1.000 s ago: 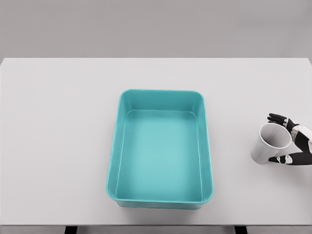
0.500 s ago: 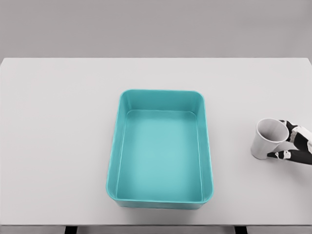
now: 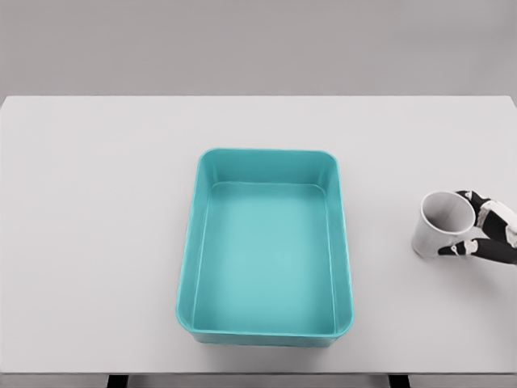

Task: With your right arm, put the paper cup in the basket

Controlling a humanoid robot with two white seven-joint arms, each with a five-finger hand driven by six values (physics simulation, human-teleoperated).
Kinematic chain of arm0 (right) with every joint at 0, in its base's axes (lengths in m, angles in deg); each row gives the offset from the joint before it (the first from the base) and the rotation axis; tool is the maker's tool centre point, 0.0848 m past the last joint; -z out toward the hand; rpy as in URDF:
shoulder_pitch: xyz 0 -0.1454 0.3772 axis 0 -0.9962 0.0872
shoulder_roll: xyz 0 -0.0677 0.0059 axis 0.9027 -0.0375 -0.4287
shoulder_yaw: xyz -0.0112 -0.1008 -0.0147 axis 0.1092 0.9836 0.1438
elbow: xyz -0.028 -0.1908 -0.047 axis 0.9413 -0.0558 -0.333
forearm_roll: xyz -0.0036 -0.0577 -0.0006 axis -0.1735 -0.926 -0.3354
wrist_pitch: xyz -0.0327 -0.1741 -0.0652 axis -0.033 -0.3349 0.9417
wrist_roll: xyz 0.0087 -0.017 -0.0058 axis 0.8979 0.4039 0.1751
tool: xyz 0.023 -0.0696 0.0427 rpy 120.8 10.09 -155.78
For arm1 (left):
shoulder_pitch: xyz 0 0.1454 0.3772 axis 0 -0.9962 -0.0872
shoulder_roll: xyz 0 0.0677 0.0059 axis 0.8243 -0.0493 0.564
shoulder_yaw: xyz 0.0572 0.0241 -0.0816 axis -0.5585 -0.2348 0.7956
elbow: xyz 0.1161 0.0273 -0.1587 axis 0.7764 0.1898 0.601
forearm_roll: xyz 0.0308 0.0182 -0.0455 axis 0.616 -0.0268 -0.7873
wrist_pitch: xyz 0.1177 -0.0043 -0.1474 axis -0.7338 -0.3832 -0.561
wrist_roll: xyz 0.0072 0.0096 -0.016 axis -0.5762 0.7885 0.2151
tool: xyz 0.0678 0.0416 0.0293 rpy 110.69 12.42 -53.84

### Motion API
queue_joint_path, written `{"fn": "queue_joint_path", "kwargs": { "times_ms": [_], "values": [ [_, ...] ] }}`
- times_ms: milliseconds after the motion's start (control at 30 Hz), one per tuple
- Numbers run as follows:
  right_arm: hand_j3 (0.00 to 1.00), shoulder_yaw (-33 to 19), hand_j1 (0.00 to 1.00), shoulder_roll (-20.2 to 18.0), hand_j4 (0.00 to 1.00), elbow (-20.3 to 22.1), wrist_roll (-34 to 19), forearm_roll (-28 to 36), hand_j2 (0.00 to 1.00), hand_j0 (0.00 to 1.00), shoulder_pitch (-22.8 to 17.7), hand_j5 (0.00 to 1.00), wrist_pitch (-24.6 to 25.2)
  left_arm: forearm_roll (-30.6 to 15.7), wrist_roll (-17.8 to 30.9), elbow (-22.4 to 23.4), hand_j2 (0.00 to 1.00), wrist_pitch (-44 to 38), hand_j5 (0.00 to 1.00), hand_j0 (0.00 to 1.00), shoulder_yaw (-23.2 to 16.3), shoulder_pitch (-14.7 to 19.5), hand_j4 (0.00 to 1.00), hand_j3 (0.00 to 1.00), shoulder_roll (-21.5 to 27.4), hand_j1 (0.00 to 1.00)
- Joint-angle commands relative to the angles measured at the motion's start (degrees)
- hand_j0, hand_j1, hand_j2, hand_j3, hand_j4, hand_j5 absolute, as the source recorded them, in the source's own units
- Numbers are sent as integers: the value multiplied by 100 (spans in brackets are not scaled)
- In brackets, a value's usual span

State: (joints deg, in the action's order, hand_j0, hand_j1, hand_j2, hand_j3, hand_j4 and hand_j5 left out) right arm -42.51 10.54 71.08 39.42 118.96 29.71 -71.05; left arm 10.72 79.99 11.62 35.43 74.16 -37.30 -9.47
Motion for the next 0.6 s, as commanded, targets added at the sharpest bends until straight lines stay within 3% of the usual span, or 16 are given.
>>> {"fn": "queue_joint_path", "kwargs": {
  "times_ms": [0, 567],
  "values": [
    [49, -62, 49, 78, 49, 9, 0, 26, 49, 49, 0, 49, 0, 0, 3, 0, 100, 0, 100, 100, 0, 0, 100, 100, 0, 100],
    [49, -70, 49, 632, 49, 220, 53, -35, 49, 49, 659, 49, 0, 0, 3, 0, 100, 0, 100, 100, 0, 0, 100, 100, 0, 100]
  ]
}}
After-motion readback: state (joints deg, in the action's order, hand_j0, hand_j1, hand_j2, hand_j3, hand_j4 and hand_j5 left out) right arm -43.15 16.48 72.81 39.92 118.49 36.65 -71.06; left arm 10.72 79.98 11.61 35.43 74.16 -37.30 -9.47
